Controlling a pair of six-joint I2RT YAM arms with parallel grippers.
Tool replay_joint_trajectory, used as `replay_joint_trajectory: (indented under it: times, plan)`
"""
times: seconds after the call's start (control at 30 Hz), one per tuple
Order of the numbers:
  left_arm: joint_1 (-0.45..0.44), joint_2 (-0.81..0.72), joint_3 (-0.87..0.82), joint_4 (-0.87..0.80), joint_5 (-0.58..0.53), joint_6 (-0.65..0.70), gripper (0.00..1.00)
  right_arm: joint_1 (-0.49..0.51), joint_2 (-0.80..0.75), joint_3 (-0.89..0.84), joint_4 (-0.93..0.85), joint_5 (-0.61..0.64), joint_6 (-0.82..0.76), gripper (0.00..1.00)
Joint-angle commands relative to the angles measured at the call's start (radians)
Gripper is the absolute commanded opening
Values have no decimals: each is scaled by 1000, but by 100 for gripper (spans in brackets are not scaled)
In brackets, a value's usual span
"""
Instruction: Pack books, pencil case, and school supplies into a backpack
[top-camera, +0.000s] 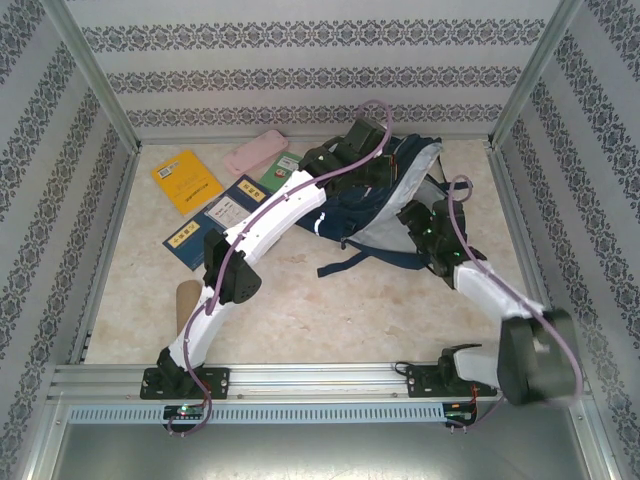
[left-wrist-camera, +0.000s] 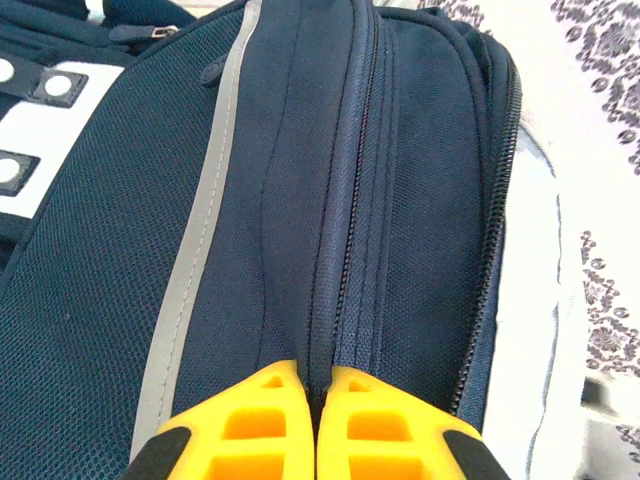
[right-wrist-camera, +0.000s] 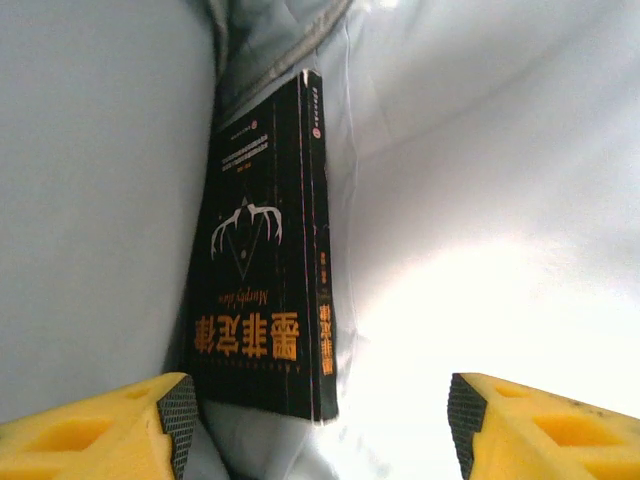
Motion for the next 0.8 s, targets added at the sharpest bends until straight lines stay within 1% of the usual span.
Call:
replay_joint_trajectory:
  times: [0.0, 0.1, 0.13, 0.17, 0.2, 0.23, 0.3, 0.37, 0.4, 0.47, 0.5, 0.53, 0.57, 0.6, 0.63, 0.7, 0.73, 0.77]
  plan:
    - [-6, -3, -31, 79, 8, 8, 0, -9, -180, -40, -252, 81, -106, 71]
    - [-6, -1, -76, 104, 30, -8, 0, -17, -356, -73, -359, 90, -131, 71]
    - [-7, 0, -89, 112, 37, -13, 3, -17, -400, -75, -393, 95, -143, 72]
    - [-8, 1, -102, 120, 43, -16, 9, -16, -448, -75, -427, 101, -153, 75]
    - [-7, 1, -111, 125, 48, -22, 17, -14, -488, -74, -454, 102, -162, 80]
    - [-7, 0, -116, 125, 50, -25, 22, -13, -514, -71, -470, 96, -174, 83]
    - [-6, -3, -117, 115, 46, -21, 26, -8, -551, -59, -486, 77, -207, 85]
    - [-4, -14, -118, 99, 36, -6, 36, -1, -558, -38, -497, 66, -226, 97]
    - [-3, -23, -118, 86, 27, 2, 42, 6, -554, -24, -502, 64, -235, 98]
    - [6, -46, -127, 62, 8, 18, 49, 27, -539, 3, -505, 66, -250, 98]
    - [13, -65, -140, 51, -2, 27, 50, 45, -527, 17, -501, 75, -259, 98]
    - [20, -83, -160, 49, -10, 33, 52, 63, -516, 28, -495, 87, -268, 98]
    - [30, -113, -193, 49, -26, 37, 65, 92, -498, 43, -492, 104, -278, 98]
    - [41, -147, -235, 56, -35, 43, 70, 120, -476, 58, -486, 117, -289, 98]
    - [54, -178, -280, 66, -42, 47, 73, 143, -456, 69, -478, 128, -297, 98]
    - [85, -261, -408, 95, -73, 50, 82, 190, -406, 97, -463, 147, -311, 98]
    - [101, -303, -465, 114, -82, 50, 84, 209, -379, 110, -453, 151, -318, 98]
    - [122, -347, -533, 131, -90, 48, 88, 231, -348, 124, -435, 155, -323, 98]
